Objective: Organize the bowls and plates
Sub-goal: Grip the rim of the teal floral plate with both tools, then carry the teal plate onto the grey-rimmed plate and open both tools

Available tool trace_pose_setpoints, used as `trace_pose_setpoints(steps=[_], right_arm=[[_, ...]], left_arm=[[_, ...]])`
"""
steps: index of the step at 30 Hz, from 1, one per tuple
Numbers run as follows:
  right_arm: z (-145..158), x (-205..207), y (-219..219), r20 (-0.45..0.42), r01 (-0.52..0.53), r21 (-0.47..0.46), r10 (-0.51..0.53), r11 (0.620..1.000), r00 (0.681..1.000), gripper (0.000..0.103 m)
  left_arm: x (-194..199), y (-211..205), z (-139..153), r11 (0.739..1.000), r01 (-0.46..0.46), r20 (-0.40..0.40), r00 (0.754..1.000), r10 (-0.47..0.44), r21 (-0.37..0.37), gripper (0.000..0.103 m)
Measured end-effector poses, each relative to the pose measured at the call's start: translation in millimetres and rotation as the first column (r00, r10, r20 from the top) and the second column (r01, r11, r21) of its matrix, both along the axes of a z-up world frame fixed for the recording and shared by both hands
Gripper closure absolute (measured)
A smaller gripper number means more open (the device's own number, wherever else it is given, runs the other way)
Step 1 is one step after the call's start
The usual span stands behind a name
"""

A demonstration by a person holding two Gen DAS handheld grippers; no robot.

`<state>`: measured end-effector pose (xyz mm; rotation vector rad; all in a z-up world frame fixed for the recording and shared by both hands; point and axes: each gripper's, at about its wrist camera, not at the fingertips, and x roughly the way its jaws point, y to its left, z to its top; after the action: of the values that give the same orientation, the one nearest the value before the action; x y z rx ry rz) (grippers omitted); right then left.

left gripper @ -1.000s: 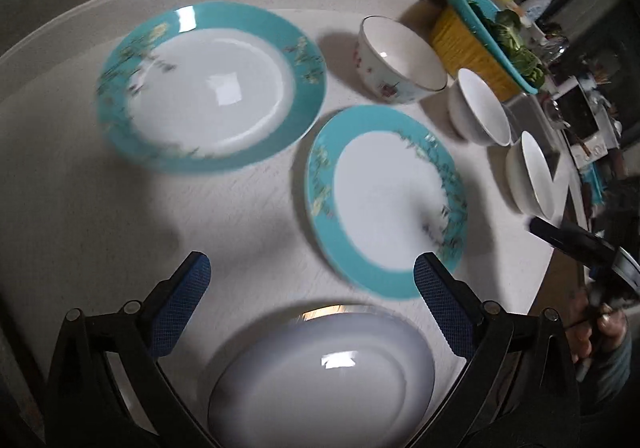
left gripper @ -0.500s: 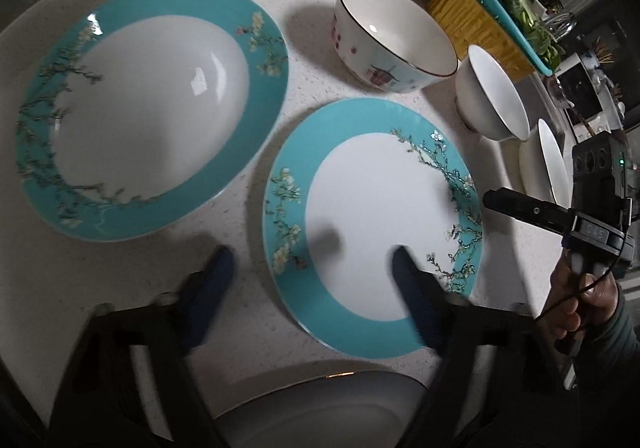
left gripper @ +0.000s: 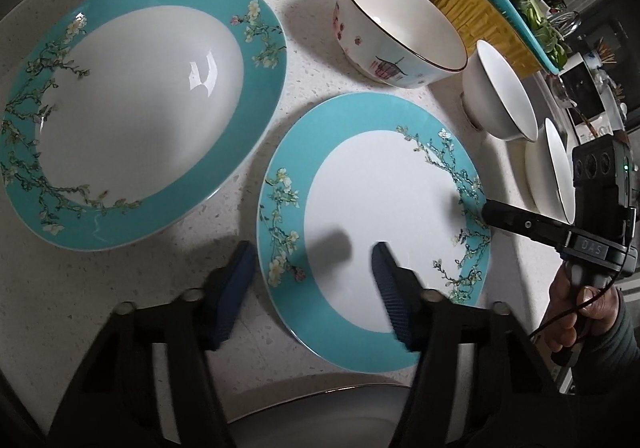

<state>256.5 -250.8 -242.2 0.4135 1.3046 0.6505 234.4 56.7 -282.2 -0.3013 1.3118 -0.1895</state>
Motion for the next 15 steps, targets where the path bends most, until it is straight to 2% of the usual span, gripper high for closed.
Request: trace_pose_setpoints(steps=[2,5,7,8,9,15], right_arm=[[-1.3,-0.2,3.2,-0.005,-0.009,-0.008,0.009,1.000,1.000,0.071],[-2.2,-0.1,5.5,-0.003,-0.006,-0.016,0.006,1.000,1.000,0.073],[-3.0,1.1,5.9,-0.003,-0.003,-0.036,0.003,0.999,1.000,0.079],[-3.4,1.7,6.1,0.001,-0.002,-0.064,0.002,0.998,1.000,0.088],[-3.6,2.5,5.7,0.001,-0.005,-0.073,0.005,0.997,1.000,0.090],[-0.7,1.8,10.3,0.012,0.009,-0.129,-0.008,0.992,1.000,0.089]], left_arm=[[-0.4,-2.0,0.3,1.000,-0.002,0.004,1.000,0.002,0.024,0.061],[-1.7,-2.0,0.6,0.999,-0.009,0.008,1.000,0.009,0.030,0.063],[-3.0,-1.7,1.0,0.999,-0.014,0.010,1.000,0.013,0.047,0.068],[-3.4,-1.5,1.0,0.998,-0.017,0.010,1.000,0.017,0.054,0.073],[-3.9,-2.4,0.6,0.998,-0.019,0.010,1.000,0.018,0.059,0.075],[-2.1,-4.2,1.6,0.996,-0.031,0.009,0.999,0.030,0.084,0.078]])
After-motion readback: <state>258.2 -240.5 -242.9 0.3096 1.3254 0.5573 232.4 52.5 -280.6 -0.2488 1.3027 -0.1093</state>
